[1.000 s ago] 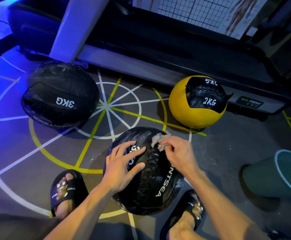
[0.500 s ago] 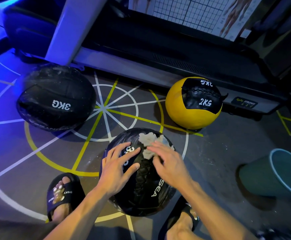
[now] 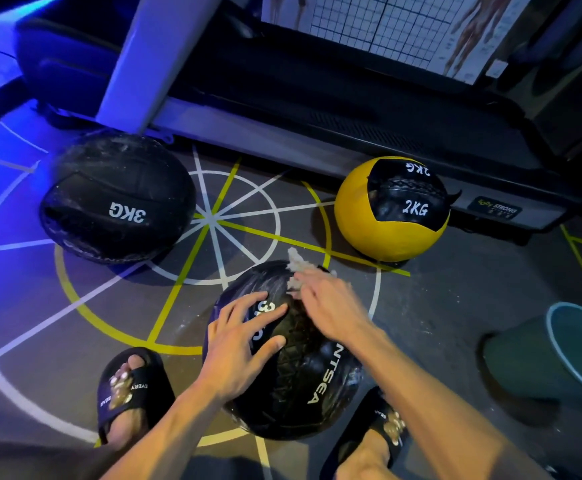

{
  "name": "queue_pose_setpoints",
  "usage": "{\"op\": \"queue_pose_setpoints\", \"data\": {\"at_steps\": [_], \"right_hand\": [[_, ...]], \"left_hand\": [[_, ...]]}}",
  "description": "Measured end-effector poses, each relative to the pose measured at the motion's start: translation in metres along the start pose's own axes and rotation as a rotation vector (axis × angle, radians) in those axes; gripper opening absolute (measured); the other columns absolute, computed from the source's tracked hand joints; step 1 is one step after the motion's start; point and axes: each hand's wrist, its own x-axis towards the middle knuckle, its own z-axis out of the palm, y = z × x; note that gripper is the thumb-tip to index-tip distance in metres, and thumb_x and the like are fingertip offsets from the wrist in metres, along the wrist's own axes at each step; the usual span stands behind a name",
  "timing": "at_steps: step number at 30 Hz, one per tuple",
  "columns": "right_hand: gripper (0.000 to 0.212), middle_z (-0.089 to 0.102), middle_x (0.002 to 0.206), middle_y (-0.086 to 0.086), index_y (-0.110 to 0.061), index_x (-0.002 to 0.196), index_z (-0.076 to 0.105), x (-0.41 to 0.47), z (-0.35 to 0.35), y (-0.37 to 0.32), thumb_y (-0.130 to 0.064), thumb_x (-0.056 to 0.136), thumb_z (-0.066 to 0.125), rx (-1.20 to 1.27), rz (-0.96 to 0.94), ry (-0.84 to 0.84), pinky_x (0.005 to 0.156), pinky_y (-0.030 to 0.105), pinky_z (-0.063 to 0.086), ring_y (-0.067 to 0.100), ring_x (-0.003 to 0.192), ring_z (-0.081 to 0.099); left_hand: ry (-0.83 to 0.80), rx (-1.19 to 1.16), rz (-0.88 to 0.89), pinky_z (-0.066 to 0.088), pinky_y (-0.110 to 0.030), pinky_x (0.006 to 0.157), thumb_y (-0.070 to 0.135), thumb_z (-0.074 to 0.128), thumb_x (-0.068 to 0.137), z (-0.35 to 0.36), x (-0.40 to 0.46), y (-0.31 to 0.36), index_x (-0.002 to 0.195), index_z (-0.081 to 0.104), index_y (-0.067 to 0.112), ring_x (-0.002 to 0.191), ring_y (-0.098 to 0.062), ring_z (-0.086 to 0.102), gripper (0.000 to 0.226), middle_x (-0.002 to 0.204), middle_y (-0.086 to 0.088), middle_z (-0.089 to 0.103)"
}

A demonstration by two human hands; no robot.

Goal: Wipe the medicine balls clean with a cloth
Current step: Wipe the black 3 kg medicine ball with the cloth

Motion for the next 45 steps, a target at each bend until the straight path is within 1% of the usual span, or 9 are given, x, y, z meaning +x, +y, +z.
{"op": "queue_pose_setpoints", "data": {"at_steps": [10, 14, 17, 24, 28, 31, 34, 40, 45], "right_hand": [[0.043, 0.048, 0.154, -0.006, -0.030, 0.135, 0.065, 0.034, -0.001, 0.039, -0.037, 0.107, 0.033, 0.332, 0.413, 0.011, 0.116, 0.039, 0.033, 0.027, 0.143, 0.042], [0.040, 0.047, 0.154, -0.010, -0.033, 0.129, 0.067, 0.000, 0.002, 0.017, -0.035, 0.108, 0.032, 0.264, 0.193, 0.077, 0.118, 0.043, 0.033, 0.017, 0.143, 0.042], [0.042, 0.037, 0.157, -0.018, -0.035, 0.141, 0.056, -0.039, 0.009, 0.009, -0.036, 0.108, 0.031, 0.141, -0.007, 0.072, 0.121, 0.042, 0.013, 0.005, 0.151, 0.023], [0.044, 0.053, 0.148, -0.014, -0.038, 0.124, 0.067, -0.004, 0.004, 0.023, -0.043, 0.103, 0.028, 0.143, 0.139, 0.061, 0.116, 0.049, 0.035, 0.012, 0.135, 0.049], [0.038, 0.057, 0.141, -0.017, -0.029, 0.120, 0.073, -0.032, 0.005, 0.016, -0.028, 0.106, 0.038, 0.203, -0.100, 0.096, 0.124, 0.027, 0.005, -0.004, 0.137, 0.038], [0.038, 0.063, 0.138, -0.009, -0.029, 0.116, 0.074, -0.019, 0.000, 0.019, -0.028, 0.104, 0.038, 0.298, 0.057, 0.195, 0.117, 0.033, 0.031, 0.013, 0.134, 0.051], [0.038, 0.055, 0.146, -0.011, -0.026, 0.126, 0.072, -0.033, 0.009, -0.003, -0.026, 0.105, 0.041, 0.271, 0.059, 0.205, 0.106, -0.001, 0.006, 0.004, 0.142, 0.037], [0.041, 0.059, 0.143, -0.008, -0.022, 0.131, 0.068, -0.060, 0.013, 0.028, -0.030, 0.104, 0.038, 0.413, 0.016, 0.268, 0.119, 0.036, 0.034, -0.002, 0.137, 0.043], [0.051, 0.024, 0.165, -0.010, -0.024, 0.156, 0.036, -0.095, 0.057, 0.001, -0.037, 0.108, 0.027, 0.304, 0.001, 0.253, 0.128, 0.034, 0.010, 0.001, 0.154, 0.006]], "left_hand": [[0.000, 0.001, 0.026, 0.020, -0.037, 0.104, 0.071, 0.048, 0.092, 0.010, 0.001, 0.015, 0.139, 0.050, 0.060, 0.140, 0.006, 0.012, 0.049, 0.153, 0.033, 0.027], [0.021, 0.002, 0.014, 0.020, -0.036, 0.103, 0.072, 0.048, 0.090, 0.008, 0.000, 0.011, 0.138, 0.050, 0.062, 0.139, 0.011, 0.011, 0.048, 0.152, 0.034, 0.028], [0.019, 0.001, 0.025, 0.020, -0.036, 0.103, 0.072, 0.049, 0.091, 0.007, -0.002, 0.008, 0.138, 0.049, 0.064, 0.140, 0.011, 0.010, 0.048, 0.152, 0.035, 0.028], [0.018, -0.010, 0.010, 0.020, -0.037, 0.103, 0.075, 0.047, 0.088, 0.012, 0.002, 0.017, 0.134, 0.052, 0.064, 0.140, 0.002, 0.018, 0.047, 0.151, 0.033, 0.031], [-0.020, -0.005, -0.001, 0.021, -0.040, 0.105, 0.078, 0.045, 0.086, 0.003, 0.006, 0.005, 0.133, 0.047, 0.070, 0.141, 0.002, 0.017, 0.047, 0.151, 0.035, 0.029], [-0.017, -0.007, -0.011, 0.021, -0.040, 0.106, 0.080, 0.043, 0.085, 0.004, 0.011, 0.012, 0.130, 0.047, 0.071, 0.139, 0.004, 0.016, 0.047, 0.151, 0.034, 0.031], [-0.028, -0.013, -0.028, 0.021, -0.042, 0.107, 0.081, 0.044, 0.082, 0.001, 0.017, 0.013, 0.129, 0.050, 0.069, 0.141, -0.002, 0.020, 0.049, 0.150, 0.031, 0.034], [-0.048, -0.026, -0.036, 0.021, -0.046, 0.109, 0.076, 0.050, 0.085, -0.006, 0.021, 0.011, 0.131, 0.050, 0.066, 0.145, -0.008, 0.021, 0.048, 0.152, 0.026, 0.035], [-0.062, -0.025, -0.071, 0.028, -0.053, 0.112, 0.073, 0.052, 0.085, -0.007, 0.035, 0.009, 0.134, 0.053, 0.061, 0.145, -0.016, 0.028, 0.051, 0.153, 0.021, 0.039]]}}
